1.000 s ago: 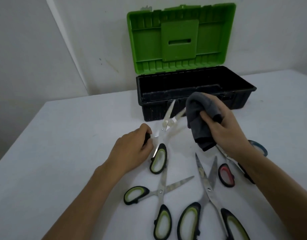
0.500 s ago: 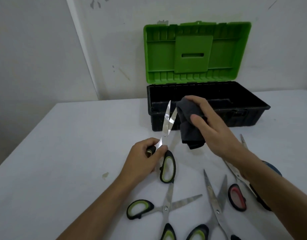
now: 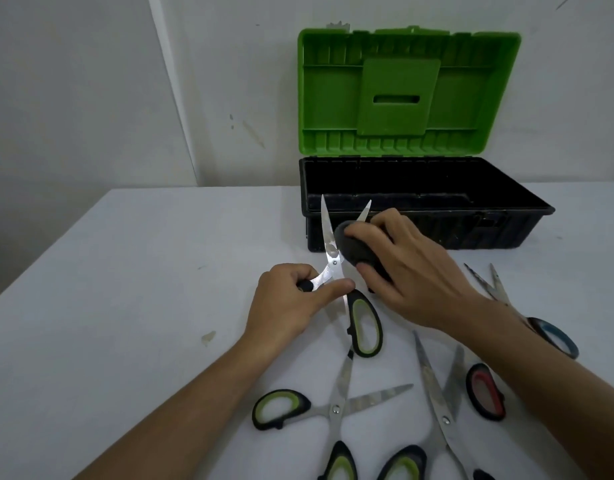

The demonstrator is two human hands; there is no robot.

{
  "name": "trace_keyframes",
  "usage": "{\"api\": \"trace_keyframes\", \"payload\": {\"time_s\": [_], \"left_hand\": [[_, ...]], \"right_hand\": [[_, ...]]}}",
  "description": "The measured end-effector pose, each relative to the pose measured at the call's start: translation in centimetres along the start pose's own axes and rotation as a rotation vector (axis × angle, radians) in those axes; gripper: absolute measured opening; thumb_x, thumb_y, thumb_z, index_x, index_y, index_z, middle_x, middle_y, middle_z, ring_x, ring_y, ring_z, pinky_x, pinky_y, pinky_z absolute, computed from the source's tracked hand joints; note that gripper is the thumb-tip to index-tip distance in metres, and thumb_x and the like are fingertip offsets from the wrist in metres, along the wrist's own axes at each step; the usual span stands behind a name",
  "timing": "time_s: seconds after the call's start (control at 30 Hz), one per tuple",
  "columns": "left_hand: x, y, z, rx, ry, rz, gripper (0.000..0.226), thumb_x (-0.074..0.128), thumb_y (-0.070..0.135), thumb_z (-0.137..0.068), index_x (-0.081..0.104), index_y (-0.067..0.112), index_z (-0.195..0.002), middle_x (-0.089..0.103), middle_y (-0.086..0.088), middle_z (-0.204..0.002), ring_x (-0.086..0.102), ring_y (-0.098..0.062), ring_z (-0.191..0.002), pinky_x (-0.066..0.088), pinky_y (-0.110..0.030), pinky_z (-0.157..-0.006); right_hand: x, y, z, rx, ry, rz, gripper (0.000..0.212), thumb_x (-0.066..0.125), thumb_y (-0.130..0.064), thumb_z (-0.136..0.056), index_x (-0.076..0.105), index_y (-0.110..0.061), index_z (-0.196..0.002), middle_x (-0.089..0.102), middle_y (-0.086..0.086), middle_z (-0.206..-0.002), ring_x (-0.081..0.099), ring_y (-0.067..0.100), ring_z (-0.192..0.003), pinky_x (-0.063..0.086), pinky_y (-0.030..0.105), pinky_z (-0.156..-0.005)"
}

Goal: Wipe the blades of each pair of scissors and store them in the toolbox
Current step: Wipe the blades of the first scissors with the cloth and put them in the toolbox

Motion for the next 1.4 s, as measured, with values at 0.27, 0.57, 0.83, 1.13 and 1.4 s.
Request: {"api": "trace_keyframes", "payload": {"time_s": [0.27,0.57,0.83,1.13,1.4], "left_hand": [[-0.1,0.0,0.3,0.178,0.000,-0.140,0.072,0.078,0.062,-0.063,0.036,0.004,-0.055,0.028,0.002,-0.051,0.024,-0.011,-0.051,0.023,-0.021,-0.048],[0.0,-0.1,0.1,0.158,-0.059,-0.182,0.070,0.078,0.061,-0.065,0.026,0.015,-0.053,0.024,0.001,-0.052,0.021,-0.012,-0.051,0.023,-0.031,-0.052],[0.0,0.2,0.2,0.149,-0.049,-0.210,0.071,0.080,0.058,-0.066,0.022,0.018,-0.054,0.022,0.003,-0.052,0.020,-0.012,-0.051,0.019,-0.027,-0.051],[0.1,0.2,0.5,0.186,-0.009,-0.247,0.073,0.078,0.061,-0.066,0.029,0.008,-0.055,0.024,-0.001,-0.054,0.020,-0.012,-0.053,0.019,-0.025,-0.049],[0.1,0.4,0.5,0.161,-0.027,-0.265,0.071,0.072,0.070,-0.062,0.024,0.018,-0.054,0.022,0.003,-0.051,0.020,-0.013,-0.052,0.021,-0.034,-0.052]], "right_hand": [[-1.4,1.1,1.9,0.112,0.035,0.051,0.047,0.058,-0.028,-0.093,0.051,-0.026,-0.140,0.055,0.009,-0.104,0.053,0.027,-0.086,0.049,0.037,-0.061],[-1.3,-1.5,2.9,0.040,-0.028,0.173,0.057,0.075,-0.030,-0.083,0.056,-0.024,-0.136,0.056,0.007,-0.093,0.054,0.025,-0.078,0.045,0.037,-0.068],[-2.1,0.6,1.7,0.260,-0.003,0.077,0.062,0.064,-0.008,-0.083,0.049,-0.024,-0.142,0.046,0.013,-0.103,0.050,0.028,-0.063,0.049,0.039,-0.050],[-1.9,0.6,2.2,0.291,0.000,0.098,0.070,0.067,-0.003,-0.082,0.044,-0.029,-0.142,0.045,0.013,-0.104,0.040,0.027,-0.059,0.045,0.037,-0.045],[-2.2,-2.2,3.0,0.129,-0.120,0.153,0.079,0.072,-0.010,-0.081,0.039,-0.034,-0.149,0.045,0.005,-0.101,0.033,0.014,-0.062,0.030,0.026,-0.040]]}}
Point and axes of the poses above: each hand's wrist, its own z-axis away from the middle knuckle, its own x-axis out of the palm, y = z × x, the point moved 1 cm from there along -z, towards the middle knuckle
